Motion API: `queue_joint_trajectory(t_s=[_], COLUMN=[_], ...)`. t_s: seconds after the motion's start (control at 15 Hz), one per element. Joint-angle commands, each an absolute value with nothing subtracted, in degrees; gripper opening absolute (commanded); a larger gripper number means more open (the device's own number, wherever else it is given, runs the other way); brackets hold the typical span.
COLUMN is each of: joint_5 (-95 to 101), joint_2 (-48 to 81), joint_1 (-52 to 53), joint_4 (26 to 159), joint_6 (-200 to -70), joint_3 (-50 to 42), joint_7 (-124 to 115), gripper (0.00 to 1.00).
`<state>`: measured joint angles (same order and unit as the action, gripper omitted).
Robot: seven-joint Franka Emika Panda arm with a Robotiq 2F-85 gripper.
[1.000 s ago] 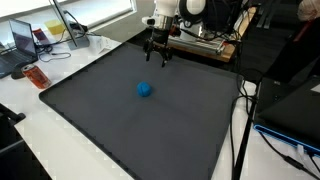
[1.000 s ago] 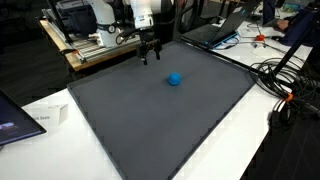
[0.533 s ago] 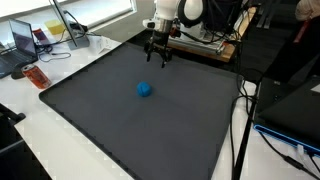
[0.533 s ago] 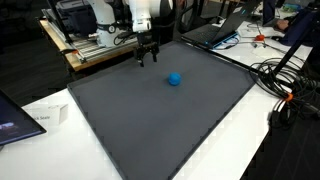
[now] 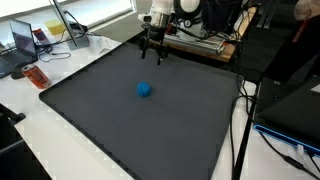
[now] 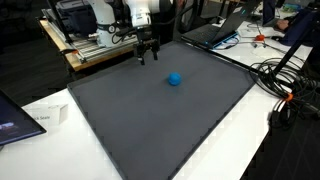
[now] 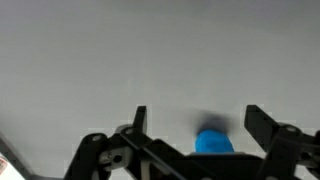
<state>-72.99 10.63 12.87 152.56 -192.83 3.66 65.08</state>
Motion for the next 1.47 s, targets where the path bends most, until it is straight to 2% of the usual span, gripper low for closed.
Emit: queue_joint_trajectory(t_s=[0.0,0.2,0.27,0.6,0.67,0.73,0.8,1.07,1.4], joint_5=[-71.65,-71.57,-61.41,-39.0,-43.61,-32.57,-29.66,-11.48,1.56], joint_2=[6.76,6.65,6.56,6.32,6.27,5.89,5.94,2.89,-0.67], joint_1=[13.24,13.66,10.81,7.12,11.53,6.26,6.09,3.29,3.19], joint_4=[152.56,151.25,153.07,152.3,150.76,151.62,151.0,147.99,140.81], joint_6=[-190.4,-188.64,-188.55,-184.84,-183.14,-182.45,-181.38,-173.03,-158.72], joint_3=[2.02,1.1,2.85,0.8,-3.46,-0.59,-1.36,-1.94,-0.35], joint_7=[69.52,71.92,63.13,49.83,54.47,45.79,44.57,30.93,15.96], gripper=[1.0,1.0,1.0,1.0,1.0,1.0,1.0,1.0,1.0])
